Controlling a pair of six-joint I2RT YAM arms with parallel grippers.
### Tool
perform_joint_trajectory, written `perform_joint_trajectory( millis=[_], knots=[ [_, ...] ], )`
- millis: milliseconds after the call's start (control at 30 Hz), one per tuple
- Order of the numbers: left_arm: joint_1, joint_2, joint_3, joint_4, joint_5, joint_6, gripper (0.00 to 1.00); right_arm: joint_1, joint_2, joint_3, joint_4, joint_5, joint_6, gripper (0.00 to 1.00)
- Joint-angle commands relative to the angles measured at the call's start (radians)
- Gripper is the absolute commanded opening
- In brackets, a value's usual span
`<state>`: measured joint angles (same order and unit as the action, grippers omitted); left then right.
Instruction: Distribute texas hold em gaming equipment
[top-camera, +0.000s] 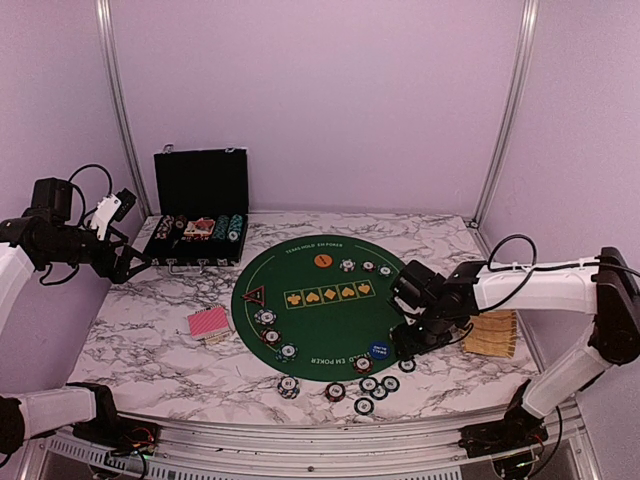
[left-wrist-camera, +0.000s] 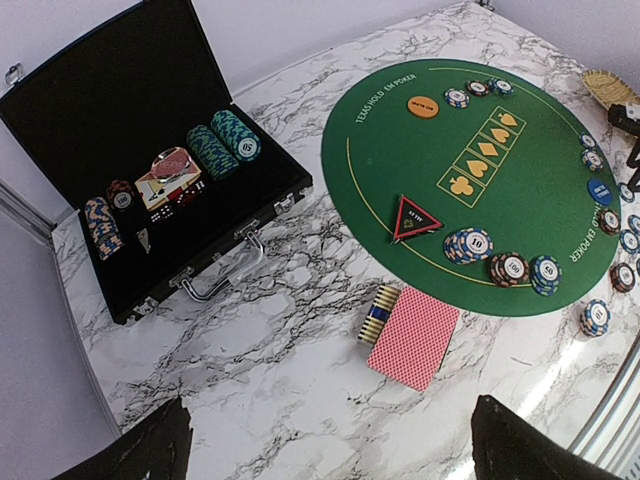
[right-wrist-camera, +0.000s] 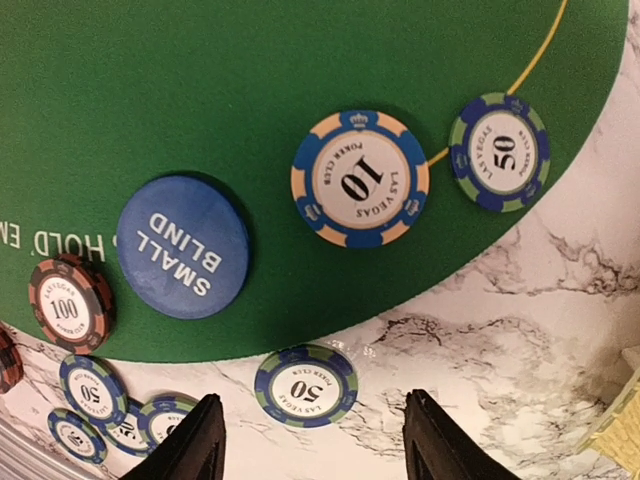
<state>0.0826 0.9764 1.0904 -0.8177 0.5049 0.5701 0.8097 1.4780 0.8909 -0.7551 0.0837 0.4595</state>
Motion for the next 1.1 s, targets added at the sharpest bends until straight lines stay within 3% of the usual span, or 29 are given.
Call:
perform_joint_trajectory(
  millis=[0, 333, 567, 767, 1067],
  knots=[
    [0.003, -0.005, -0.011, -0.038, 0.015, 0.019, 0.99, 0.006, 0.033, -0.023, 0.025, -0.012, -0.006, 0.62],
    [0.003, 0.001, -0.005, -0.041, 0.017, 0.022, 0.99, 0.013, 0.052, -0.087, 0.086, -0.053, 0.007, 0.63],
    [0.004, 0.001, -0.003, -0.041, 0.014, 0.023, 0.99, 0.037, 0.083, -0.082, 0.082, -0.033, 0.014, 0.56],
    [0.004, 0.002, 0.003, -0.043, 0.014, 0.024, 0.99, 0.04, 0.08, -0.063, 0.068, -0.01, 0.015, 0.42],
    [0.003, 0.006, 0.01, -0.044, 0.016, 0.023, 0.99, 0.04, 0.026, 0.004, -0.007, 0.036, 0.013, 0.39]
  ],
)
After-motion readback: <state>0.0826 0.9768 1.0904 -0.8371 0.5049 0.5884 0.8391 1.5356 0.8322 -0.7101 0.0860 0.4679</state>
